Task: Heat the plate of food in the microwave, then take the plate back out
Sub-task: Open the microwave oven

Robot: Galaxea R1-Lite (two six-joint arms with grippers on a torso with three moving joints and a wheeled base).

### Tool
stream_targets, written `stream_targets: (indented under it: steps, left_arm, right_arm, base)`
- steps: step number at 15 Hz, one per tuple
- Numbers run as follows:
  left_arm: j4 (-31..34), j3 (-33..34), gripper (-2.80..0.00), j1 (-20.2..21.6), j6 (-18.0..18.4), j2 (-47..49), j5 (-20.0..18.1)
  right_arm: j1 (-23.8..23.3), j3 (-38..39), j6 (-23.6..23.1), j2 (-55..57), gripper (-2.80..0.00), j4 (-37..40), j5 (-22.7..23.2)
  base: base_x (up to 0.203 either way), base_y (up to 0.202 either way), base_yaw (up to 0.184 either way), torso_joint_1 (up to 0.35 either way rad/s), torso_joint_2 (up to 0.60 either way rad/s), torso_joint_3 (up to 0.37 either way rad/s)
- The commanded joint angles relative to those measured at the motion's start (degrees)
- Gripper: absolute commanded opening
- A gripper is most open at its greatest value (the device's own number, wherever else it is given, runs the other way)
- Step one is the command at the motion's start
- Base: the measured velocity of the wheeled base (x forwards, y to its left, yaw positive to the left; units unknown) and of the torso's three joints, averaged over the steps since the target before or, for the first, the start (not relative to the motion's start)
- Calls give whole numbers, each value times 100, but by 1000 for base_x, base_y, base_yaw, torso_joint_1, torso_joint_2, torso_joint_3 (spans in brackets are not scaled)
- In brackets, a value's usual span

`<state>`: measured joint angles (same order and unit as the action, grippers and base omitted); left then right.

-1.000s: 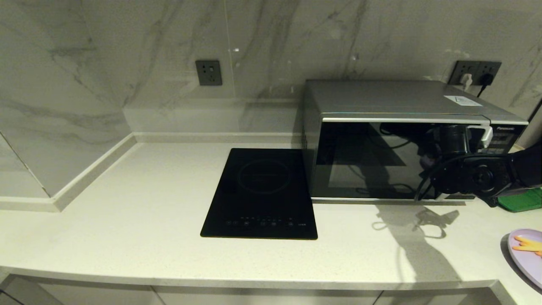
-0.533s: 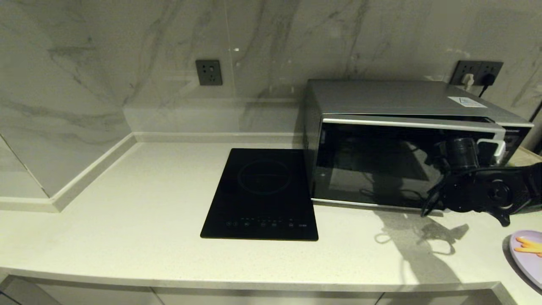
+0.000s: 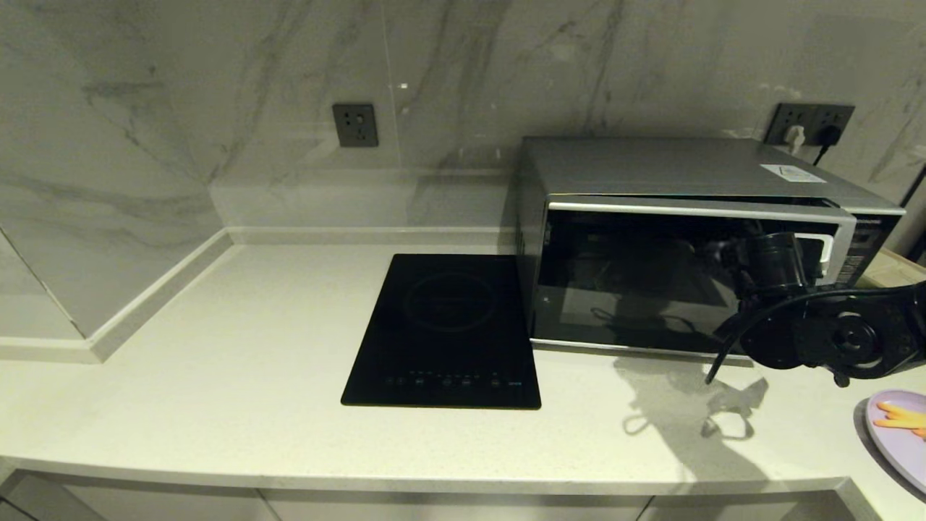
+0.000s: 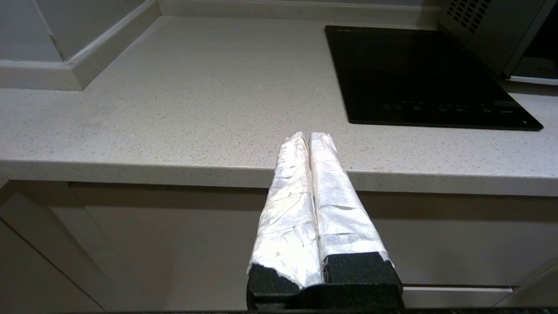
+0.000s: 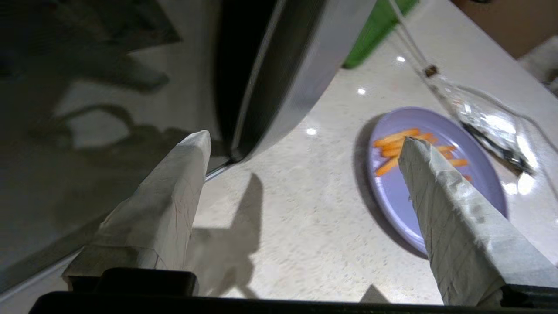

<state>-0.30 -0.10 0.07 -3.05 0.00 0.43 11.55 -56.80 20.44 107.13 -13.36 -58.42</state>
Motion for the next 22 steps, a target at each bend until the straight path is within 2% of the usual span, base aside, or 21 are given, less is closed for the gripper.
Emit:
stream_targets:
  steps: [1, 4, 6, 10, 14, 17, 20, 22]
  left_arm:
    - [-5, 1, -280, 1, -9, 0, 1]
    - [-5, 1, -280, 1, -3, 0, 1]
    - [-5, 1, -280, 1, -10, 0, 1]
    - [-5, 1, -280, 1, -11, 0, 1]
    - [-5, 1, -280, 1, -5, 0, 1]
    - [-5, 1, -280, 1, -3, 0, 1]
    - [-5, 1, -280, 1, -3, 0, 1]
    - [-5, 1, -280, 1, -9, 0, 1]
  right_arm:
    - [559, 96, -35, -656, -280, 73, 146]
    - [1508, 206, -79, -1826, -280, 853, 542]
    - [1691, -349, -81, -2326, -280, 1875, 843]
    - [925, -2299, -53, -2110, -280, 3211, 1220]
    - [278, -3922, -50, -713, -280, 3666, 1321]
    - [119, -4798, -57, 10, -280, 3742, 1378]
    - [102, -5328, -21, 376, -280, 3748, 1548]
    - [88, -5583, 310, 467, -280, 3797, 2025]
  base:
    - [0, 0, 0, 0, 0, 0]
    - [0, 0, 0, 0, 0, 0]
    - [0, 0, 0, 0, 0, 0]
    - [0, 0, 0, 0, 0, 0]
    - [0, 0, 0, 0, 0, 0]
    - [0, 0, 0, 0, 0, 0]
    - [0, 0, 0, 0, 0, 0]
    - [0, 0, 0, 0, 0, 0]
